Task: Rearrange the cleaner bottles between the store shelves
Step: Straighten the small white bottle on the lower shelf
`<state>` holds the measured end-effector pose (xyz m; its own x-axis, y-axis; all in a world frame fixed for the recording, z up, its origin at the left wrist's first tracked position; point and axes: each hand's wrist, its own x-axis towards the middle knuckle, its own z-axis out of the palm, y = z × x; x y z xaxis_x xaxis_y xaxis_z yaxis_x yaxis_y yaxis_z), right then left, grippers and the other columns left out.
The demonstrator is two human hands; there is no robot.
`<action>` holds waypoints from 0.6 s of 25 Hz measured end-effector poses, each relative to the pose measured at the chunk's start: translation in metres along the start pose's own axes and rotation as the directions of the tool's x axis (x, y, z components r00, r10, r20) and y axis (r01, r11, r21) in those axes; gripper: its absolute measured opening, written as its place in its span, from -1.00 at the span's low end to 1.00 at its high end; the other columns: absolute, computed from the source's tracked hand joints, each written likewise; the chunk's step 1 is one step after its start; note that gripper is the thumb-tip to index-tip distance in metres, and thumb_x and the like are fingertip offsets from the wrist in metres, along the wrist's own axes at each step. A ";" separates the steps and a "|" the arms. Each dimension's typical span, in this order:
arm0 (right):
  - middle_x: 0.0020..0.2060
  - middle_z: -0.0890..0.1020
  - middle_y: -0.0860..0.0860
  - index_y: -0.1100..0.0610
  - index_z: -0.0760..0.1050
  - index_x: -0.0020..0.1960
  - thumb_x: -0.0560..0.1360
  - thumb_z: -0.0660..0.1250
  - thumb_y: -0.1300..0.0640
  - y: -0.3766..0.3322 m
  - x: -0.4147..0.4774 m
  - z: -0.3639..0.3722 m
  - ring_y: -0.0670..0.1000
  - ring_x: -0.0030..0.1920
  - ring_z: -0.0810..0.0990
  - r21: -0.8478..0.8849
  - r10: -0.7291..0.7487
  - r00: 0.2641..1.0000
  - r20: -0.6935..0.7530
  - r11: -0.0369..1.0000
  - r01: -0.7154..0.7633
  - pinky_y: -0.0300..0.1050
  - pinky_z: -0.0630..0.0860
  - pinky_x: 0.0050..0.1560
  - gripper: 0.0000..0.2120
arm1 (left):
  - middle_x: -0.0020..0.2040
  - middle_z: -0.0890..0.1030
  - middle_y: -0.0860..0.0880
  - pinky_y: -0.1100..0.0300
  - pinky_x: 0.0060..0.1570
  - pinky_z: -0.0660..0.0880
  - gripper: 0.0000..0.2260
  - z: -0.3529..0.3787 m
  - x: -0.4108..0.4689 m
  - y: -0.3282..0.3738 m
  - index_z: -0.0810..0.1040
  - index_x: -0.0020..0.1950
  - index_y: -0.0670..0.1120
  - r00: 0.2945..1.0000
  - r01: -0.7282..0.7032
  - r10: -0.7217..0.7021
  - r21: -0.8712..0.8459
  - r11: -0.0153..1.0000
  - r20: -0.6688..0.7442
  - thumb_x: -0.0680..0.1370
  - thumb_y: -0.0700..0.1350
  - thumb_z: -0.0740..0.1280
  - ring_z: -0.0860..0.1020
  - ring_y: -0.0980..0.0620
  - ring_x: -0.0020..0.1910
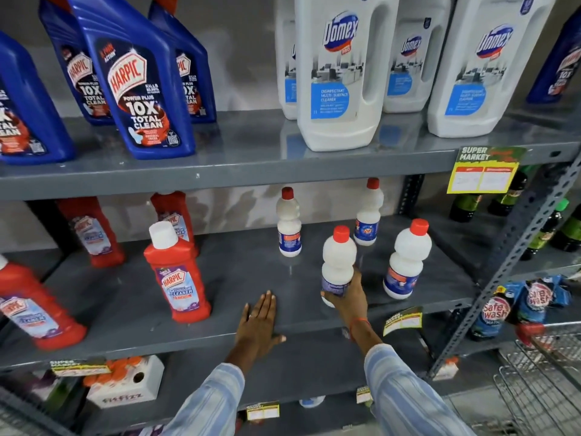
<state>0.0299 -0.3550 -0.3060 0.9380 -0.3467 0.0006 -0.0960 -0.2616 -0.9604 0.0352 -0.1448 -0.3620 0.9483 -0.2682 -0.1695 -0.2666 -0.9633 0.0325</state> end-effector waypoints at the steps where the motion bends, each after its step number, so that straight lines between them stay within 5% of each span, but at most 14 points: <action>1: 0.27 0.52 0.12 0.14 0.25 0.35 0.25 0.54 0.29 0.001 -0.004 0.007 0.18 0.26 0.48 -0.009 -0.006 0.999 0.047 1.000 0.006 0.02 0.42 0.23 -0.24 | 0.55 -0.23 -0.09 -0.05 0.45 -0.18 -0.14 0.000 0.000 0.001 -0.26 0.52 -0.17 1.000 0.004 -0.004 0.004 1.000 0.011 0.52 0.22 0.21 -0.20 -0.01 0.52; 15: 0.35 0.42 0.13 0.17 0.18 0.40 0.23 0.57 0.23 -0.003 -0.021 0.036 0.17 0.35 0.41 0.016 0.006 0.976 0.218 1.000 -0.010 0.02 0.41 0.31 -0.14 | 0.55 -0.27 -0.07 -0.07 0.45 -0.15 -0.09 -0.005 0.006 0.001 -0.28 0.52 -0.15 0.993 0.032 -0.030 -0.009 0.999 0.116 0.50 0.19 0.27 -0.22 -0.01 0.52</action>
<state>0.0223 -0.3143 -0.3129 0.9874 -0.1434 -0.0664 -0.1002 -0.2434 -0.9647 0.0414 -0.1473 -0.3581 0.9296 -0.2352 -0.2839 -0.2349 -0.9714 0.0358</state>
